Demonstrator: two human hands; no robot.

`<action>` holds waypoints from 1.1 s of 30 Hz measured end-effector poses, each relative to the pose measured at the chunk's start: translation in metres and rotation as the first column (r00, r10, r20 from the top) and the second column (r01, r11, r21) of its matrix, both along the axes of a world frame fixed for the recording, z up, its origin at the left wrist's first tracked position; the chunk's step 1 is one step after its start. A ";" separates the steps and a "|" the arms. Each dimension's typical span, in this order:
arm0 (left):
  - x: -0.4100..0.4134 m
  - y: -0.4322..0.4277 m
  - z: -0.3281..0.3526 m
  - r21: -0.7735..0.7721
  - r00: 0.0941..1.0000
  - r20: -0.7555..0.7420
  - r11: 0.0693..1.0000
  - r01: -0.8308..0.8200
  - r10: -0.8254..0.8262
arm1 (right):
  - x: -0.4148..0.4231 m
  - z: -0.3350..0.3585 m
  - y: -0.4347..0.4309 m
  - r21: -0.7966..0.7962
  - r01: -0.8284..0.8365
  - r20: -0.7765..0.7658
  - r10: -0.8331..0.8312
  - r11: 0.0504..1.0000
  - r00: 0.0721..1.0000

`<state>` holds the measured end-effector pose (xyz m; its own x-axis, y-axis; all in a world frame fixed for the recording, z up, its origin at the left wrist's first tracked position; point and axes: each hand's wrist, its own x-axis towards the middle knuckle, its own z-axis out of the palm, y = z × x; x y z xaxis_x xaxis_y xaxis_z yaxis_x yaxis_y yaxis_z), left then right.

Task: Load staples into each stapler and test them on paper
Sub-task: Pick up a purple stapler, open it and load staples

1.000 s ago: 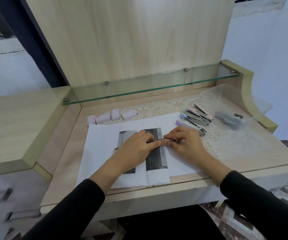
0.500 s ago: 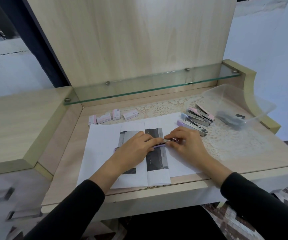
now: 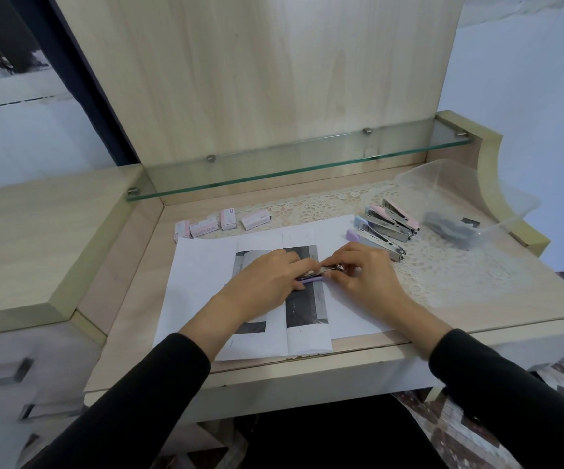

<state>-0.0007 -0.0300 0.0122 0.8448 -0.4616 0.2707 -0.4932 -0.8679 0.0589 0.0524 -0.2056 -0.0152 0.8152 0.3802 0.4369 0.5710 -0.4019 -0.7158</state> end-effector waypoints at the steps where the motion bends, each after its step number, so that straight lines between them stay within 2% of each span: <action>1: 0.000 -0.001 0.001 0.000 1.000 -0.007 1.000 -0.004 0.004 | 0.000 0.000 0.000 0.000 0.000 -0.003 0.000 1.000 1.000; 4: 0.001 -0.001 0.001 -0.001 0.999 -0.030 1.000 -0.026 0.026 | 0.001 0.000 0.000 -0.007 -0.002 -0.007 0.001 1.000 1.000; 21: 0.005 0.013 -0.016 -0.041 0.993 0.108 0.998 0.044 -0.039 | 0.002 0.001 0.001 -0.031 -0.043 -0.050 0.042 0.999 0.998; 25: 0.004 0.014 -0.015 -0.114 0.992 0.124 0.993 0.038 -0.024 | 0.003 -0.001 0.002 -0.020 -0.036 -0.049 0.035 0.999 0.998; 29: 0.004 0.015 -0.023 -0.192 0.977 0.209 0.981 0.007 0.034 | 0.005 -0.003 0.002 -0.010 -0.036 -0.063 0.036 0.999 0.997; 33: 0.000 0.002 -0.023 -0.383 0.943 0.271 0.921 -0.078 0.192 | 0.004 -0.002 0.001 -0.022 -0.050 -0.040 0.049 0.998 0.998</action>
<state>-0.0006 -0.0284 -0.0104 0.7454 -0.1708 0.6444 -0.4169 -0.8737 0.2506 0.0568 -0.2049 -0.0176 0.8113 0.4305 0.3956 0.5626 -0.3904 -0.7288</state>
